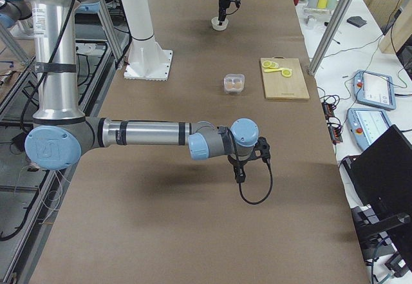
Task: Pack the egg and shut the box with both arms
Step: 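Close the left gripper on the brown egg and lift it from the bowl, then carry the egg with the left gripper to the clear egg box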
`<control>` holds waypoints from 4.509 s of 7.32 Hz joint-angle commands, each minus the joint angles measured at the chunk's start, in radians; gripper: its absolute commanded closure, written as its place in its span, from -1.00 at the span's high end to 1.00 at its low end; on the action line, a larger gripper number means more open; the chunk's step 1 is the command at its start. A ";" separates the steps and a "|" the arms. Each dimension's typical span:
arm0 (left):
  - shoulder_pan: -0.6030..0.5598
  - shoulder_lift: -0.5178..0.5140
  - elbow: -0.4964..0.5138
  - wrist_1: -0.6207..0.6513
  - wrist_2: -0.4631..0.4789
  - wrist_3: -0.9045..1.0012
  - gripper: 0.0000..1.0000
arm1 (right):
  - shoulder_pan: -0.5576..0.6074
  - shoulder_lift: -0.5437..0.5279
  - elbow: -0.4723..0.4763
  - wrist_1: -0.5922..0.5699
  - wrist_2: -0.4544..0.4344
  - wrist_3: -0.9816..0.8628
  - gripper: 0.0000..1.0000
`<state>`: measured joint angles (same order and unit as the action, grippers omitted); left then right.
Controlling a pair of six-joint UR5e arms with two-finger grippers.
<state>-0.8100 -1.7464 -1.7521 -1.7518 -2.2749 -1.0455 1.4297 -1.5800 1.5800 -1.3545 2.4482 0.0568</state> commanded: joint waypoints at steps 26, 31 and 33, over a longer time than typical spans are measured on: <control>0.006 -0.318 -0.092 -0.030 0.110 0.261 -1.00 | -0.003 0.023 0.008 0.002 -0.002 0.002 1.00; 0.242 -0.435 0.051 -0.427 0.393 0.334 -1.00 | -0.005 0.023 0.006 0.000 0.000 0.014 1.00; 0.369 -0.456 0.169 -0.705 0.696 0.344 -1.00 | -0.005 0.025 0.005 0.000 0.000 0.014 1.00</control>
<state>-0.5270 -2.1891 -1.6463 -2.3063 -1.7702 -0.7086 1.4254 -1.5560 1.5864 -1.3543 2.4482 0.0703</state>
